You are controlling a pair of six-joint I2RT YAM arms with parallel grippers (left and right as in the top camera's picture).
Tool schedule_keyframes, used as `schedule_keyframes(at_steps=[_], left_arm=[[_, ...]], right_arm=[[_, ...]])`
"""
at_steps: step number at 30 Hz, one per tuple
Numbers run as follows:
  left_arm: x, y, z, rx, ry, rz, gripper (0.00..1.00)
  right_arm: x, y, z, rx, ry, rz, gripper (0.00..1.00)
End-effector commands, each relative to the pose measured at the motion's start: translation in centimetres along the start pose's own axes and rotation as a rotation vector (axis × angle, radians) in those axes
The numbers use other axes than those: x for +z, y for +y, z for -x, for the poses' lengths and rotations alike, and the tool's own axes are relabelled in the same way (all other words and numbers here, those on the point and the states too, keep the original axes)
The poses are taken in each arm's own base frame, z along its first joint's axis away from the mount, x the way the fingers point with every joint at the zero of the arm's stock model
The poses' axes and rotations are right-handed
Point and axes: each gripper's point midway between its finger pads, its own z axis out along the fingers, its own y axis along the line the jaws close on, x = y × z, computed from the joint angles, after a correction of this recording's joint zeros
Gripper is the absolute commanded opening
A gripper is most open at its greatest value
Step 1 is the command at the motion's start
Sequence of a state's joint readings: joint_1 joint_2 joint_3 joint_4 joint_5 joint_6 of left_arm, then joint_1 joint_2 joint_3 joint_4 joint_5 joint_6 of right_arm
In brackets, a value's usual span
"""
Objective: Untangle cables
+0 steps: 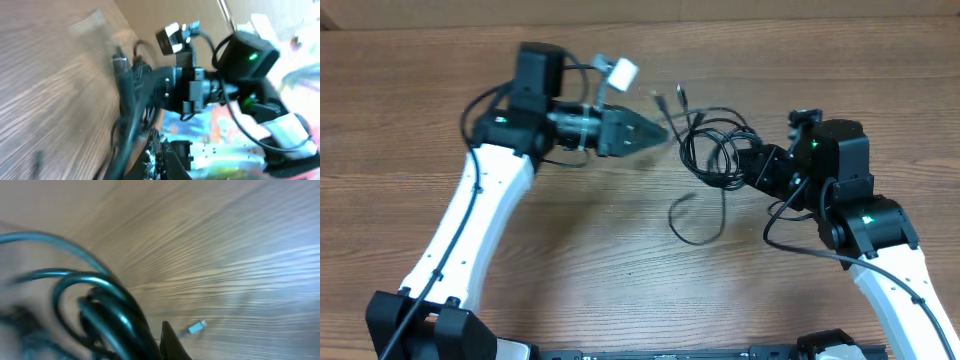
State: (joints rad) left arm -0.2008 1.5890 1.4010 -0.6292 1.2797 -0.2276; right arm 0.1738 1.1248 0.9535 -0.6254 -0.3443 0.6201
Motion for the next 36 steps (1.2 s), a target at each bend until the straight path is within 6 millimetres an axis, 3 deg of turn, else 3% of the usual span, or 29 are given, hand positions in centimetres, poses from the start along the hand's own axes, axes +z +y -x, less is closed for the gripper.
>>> schedule_keyframes(at_steps=[1,8,13,22,24,26,27,28,31,36], left_arm=[[-1.9,-1.2,0.7,0.020,-0.033,-0.026,0.04],[-1.8,-1.0,0.1,0.027,-0.018,-0.019,0.04],[0.7,0.1,-1.6,0.058,0.049,0.084,0.06],[6.2,0.2,-3.9,0.177,0.153,0.212,0.28],[6.9,1.1,-3.9,0.135,0.139,0.305,0.52],[7.4,1.6,-3.9,0.113,0.128,0.362,0.60],[7.8,1.6,-3.9,0.116,0.125,0.375,0.70],[8.3,1.4,-3.9,0.119,0.122,0.386,0.92],[9.3,1.1,-4.1,0.147,0.122,0.396,1.00],[9.4,2.1,-4.0,0.074,0.081,0.491,1.00]], right_arm=[[-0.1,-1.5,1.3,0.022,-0.057,-0.060,0.04],[-0.2,-1.4,1.7,0.022,-0.070,-0.053,0.04],[-0.1,-0.8,1.8,0.024,-0.071,-0.026,0.04],[-0.1,-0.2,1.7,0.003,-0.063,0.006,0.04],[-0.1,-0.1,1.7,0.001,-0.058,0.011,0.04],[-0.1,0.0,1.5,0.000,-0.051,0.020,0.04],[-0.1,0.2,1.4,0.000,-0.044,0.029,0.04],[-0.1,0.5,1.2,-0.001,-0.033,0.044,0.04],[-0.1,0.7,1.0,-0.002,-0.022,0.056,0.04],[-0.2,1.0,0.7,-0.011,-0.005,0.078,0.04]])
